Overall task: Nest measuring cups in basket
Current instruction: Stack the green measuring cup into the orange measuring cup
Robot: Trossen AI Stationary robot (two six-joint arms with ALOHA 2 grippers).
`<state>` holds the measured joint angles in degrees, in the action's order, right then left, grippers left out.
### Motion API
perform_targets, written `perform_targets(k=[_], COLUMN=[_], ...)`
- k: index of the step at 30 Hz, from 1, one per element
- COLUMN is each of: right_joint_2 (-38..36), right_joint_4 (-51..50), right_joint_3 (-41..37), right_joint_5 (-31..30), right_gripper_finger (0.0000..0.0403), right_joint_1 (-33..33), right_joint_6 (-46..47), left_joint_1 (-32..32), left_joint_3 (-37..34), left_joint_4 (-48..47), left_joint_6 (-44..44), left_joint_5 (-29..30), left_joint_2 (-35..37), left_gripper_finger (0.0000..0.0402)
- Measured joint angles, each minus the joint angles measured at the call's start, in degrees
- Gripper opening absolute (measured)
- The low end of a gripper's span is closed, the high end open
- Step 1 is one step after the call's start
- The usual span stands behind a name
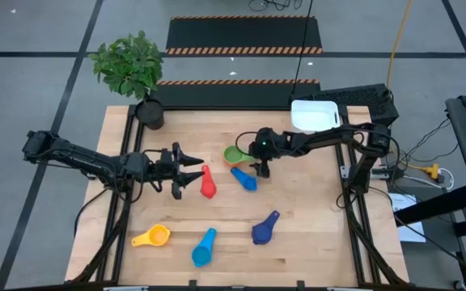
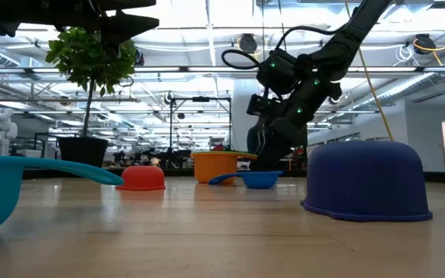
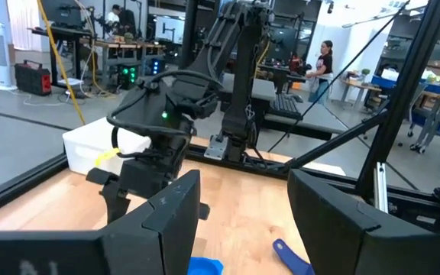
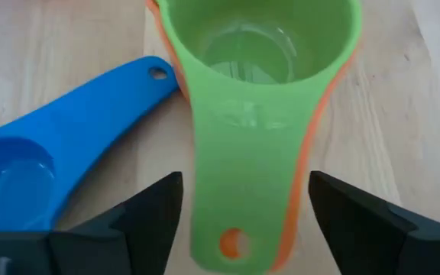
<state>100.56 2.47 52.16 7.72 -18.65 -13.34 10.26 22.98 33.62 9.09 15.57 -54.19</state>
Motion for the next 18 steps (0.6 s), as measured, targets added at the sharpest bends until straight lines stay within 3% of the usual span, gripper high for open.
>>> perform_targets(k=[18], right_joint_2=[-0.18], right_joint_4=[-1.06], right_joint_3=[-0.04], right_joint_5=[0.09], right_gripper_finger=[0.0142], right_joint_1=[-1.25], right_joint_6=[-1.03], left_joint_1=[-0.02], left_joint_3=[0.0], left_joint_4=[-0.42], left_joint_6=[-0.05], left_joint_5=[0.0], left_joint_2=[0.0], left_gripper_finger=[0.0202])
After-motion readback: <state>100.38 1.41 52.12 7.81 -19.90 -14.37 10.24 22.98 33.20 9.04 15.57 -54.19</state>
